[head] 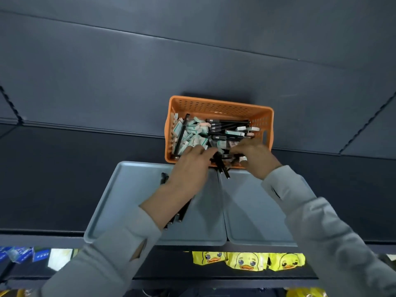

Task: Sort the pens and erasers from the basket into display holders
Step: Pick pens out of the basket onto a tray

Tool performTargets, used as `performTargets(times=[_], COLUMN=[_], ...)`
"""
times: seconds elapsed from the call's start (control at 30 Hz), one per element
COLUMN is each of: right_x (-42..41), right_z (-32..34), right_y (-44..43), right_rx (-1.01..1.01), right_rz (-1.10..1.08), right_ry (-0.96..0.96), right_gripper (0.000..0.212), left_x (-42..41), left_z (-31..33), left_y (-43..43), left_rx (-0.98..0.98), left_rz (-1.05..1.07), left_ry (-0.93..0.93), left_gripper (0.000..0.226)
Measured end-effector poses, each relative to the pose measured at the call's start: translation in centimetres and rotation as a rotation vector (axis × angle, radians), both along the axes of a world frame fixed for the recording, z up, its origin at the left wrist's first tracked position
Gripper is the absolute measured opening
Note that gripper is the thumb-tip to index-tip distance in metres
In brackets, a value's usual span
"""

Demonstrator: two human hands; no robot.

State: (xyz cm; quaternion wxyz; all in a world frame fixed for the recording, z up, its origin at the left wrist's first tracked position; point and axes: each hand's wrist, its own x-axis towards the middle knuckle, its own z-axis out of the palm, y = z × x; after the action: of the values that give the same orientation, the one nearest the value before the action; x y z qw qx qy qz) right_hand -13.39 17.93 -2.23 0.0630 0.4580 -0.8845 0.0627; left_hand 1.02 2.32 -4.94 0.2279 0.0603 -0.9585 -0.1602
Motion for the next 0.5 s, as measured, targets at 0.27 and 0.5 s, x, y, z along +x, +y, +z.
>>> performTargets(times=[0.27, 0.5], right_x=[-2.8, -3.9], right_z=[-0.4, 2.1], right_y=[-1.0, 0.3], right_rx=[-0.022, -0.354], right_rz=[0.163, 0.111], right_ry=[-0.018, -0.150], right_gripper=[0.030, 0.024], left_x=[-5.1, -4.6], left_z=[1.9, 2.7], left_y=[-0.1, -0.9], left_rx=[0.012, 0.175], left_rz=[0.030, 0.078], left_ry=[-0.254, -0.214], left_gripper=[0.048, 0.029])
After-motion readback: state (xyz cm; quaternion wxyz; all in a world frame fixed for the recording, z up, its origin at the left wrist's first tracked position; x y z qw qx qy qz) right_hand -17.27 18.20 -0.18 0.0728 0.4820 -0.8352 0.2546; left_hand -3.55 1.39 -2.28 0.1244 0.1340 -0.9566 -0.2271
